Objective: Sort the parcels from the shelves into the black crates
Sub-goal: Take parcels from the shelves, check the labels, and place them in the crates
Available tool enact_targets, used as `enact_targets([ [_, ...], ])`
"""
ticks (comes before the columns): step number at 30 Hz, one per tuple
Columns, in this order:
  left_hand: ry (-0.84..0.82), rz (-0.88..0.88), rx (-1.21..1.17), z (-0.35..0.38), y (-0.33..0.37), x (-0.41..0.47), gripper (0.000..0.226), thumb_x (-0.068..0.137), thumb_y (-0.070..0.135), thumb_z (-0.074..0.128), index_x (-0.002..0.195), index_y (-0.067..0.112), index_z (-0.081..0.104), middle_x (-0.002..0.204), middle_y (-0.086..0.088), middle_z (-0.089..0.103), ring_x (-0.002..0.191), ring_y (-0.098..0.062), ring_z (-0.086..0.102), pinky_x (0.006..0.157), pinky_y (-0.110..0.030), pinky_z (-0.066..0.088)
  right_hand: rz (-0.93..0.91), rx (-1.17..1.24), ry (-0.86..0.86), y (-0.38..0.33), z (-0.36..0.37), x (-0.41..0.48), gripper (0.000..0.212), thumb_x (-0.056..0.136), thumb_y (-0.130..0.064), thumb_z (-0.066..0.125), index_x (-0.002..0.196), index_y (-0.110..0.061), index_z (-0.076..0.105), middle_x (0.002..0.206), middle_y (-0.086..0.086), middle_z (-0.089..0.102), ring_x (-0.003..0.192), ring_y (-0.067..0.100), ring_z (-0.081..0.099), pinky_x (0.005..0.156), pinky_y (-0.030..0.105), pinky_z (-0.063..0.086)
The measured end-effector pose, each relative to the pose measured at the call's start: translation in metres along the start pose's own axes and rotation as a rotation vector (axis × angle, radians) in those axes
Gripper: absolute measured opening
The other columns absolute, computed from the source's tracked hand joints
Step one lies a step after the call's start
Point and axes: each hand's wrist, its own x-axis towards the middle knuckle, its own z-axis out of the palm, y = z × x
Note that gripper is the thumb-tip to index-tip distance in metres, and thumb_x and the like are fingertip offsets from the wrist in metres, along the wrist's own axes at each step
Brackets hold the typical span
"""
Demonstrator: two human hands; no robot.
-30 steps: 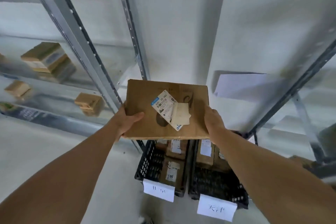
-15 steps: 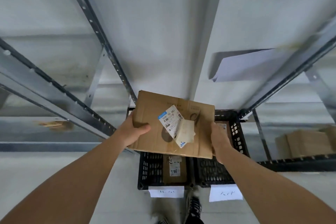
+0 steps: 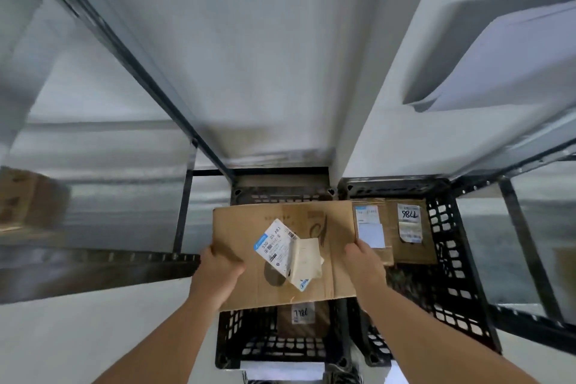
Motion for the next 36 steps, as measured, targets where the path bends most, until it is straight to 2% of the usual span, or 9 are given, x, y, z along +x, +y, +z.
enact_targets([
  [2,0.005,0.062,0.07,0.021,0.004,0.039,0.04,0.09,0.022,0.063,0.126,0.007,0.052,0.121,-0.011,0.056,0.11,-0.03,0.053,0.092,-0.041,0.043,-0.011,-0.024,0.041,0.0,0.017,0.035,0.05,0.101,-0.028,0.041,0.151,-0.023,0.046,0.14,0.008,0.057,0.122,0.03,0.053,0.103,0.041,0.046],
  [5,0.032,0.08,0.104,0.048,0.003,0.099,0.038,0.095,0.026,0.057,0.125,0.003,0.054,0.127,-0.015,0.056,0.117,-0.035,0.052,0.1,-0.045,0.044,-0.015,-0.048,0.082,0.004,0.045,0.084,0.049,0.101,-0.03,0.041,0.149,-0.022,0.047,0.135,0.009,0.058,0.119,0.031,0.054,0.103,0.044,0.047],
  [12,0.133,-0.014,-0.139,0.08,-0.014,0.178,0.036,0.096,0.027,0.055,0.128,0.011,0.052,0.111,-0.007,0.057,0.097,-0.025,0.054,0.079,-0.038,0.041,-0.012,-0.091,0.101,0.014,0.098,0.146,0.046,0.103,-0.03,0.041,0.146,-0.019,0.052,0.139,0.012,0.052,0.118,0.03,0.054,0.103,0.045,0.048],
  [19,0.079,0.071,0.083,0.103,-0.017,0.203,0.065,0.084,0.046,0.054,0.137,0.01,0.047,0.135,-0.014,0.047,0.122,-0.034,0.048,0.102,-0.05,0.043,0.075,-0.166,0.2,0.021,0.117,0.168,0.048,0.1,-0.03,0.044,0.146,-0.017,0.052,0.14,0.014,0.036,0.126,0.036,0.042,0.101,0.045,0.045],
  [21,0.028,0.076,0.188,0.107,-0.023,0.208,0.077,0.069,0.059,0.036,0.127,0.01,0.052,0.125,-0.014,0.054,0.114,-0.034,0.052,0.099,-0.051,0.045,0.103,-0.152,0.195,0.018,0.129,0.173,0.047,0.099,-0.031,0.045,0.14,-0.011,0.054,0.136,0.016,0.041,0.121,0.036,0.048,0.097,0.045,0.048],
  [24,-0.019,0.026,0.14,0.11,-0.029,0.213,0.068,0.082,0.048,0.044,0.141,0.015,0.04,0.133,-0.015,0.052,0.12,-0.037,0.05,0.101,-0.051,0.044,0.139,-0.058,0.171,0.012,0.158,0.169,0.044,0.093,-0.04,0.047,0.117,-0.004,0.055,0.123,0.013,0.055,0.108,0.031,0.06,0.088,0.044,0.056],
  [27,-0.035,0.003,0.062,0.114,-0.024,0.221,0.066,0.094,0.038,0.048,0.154,0.022,0.023,0.15,-0.014,0.04,0.134,-0.036,0.041,0.109,-0.049,0.036,0.129,-0.052,0.148,0.01,0.182,0.172,0.059,0.085,-0.045,0.043,0.137,-0.018,0.053,0.138,0.008,0.051,0.113,0.031,0.057,0.091,0.045,0.057],
  [30,-0.041,0.074,0.099,0.124,-0.024,0.23,0.064,0.095,0.036,0.047,0.153,0.027,0.023,0.142,-0.014,0.046,0.128,-0.036,0.045,0.105,-0.045,0.036,0.07,-0.155,0.2,0.011,0.184,0.174,0.055,0.101,-0.031,0.043,0.155,-0.027,0.038,0.16,0.002,0.026,0.134,0.031,0.038,0.105,0.045,0.047],
  [36,0.025,0.174,0.152,0.142,-0.04,0.227,0.07,0.096,0.037,0.048,0.156,0.016,0.018,0.155,-0.014,0.03,0.141,-0.036,0.029,0.117,-0.047,0.025,-0.003,-0.213,0.208,0.03,0.18,0.185,0.054,0.105,-0.028,0.043,0.158,-0.023,0.034,0.165,-0.002,0.021,0.143,0.03,0.029,0.108,0.044,0.037],
])
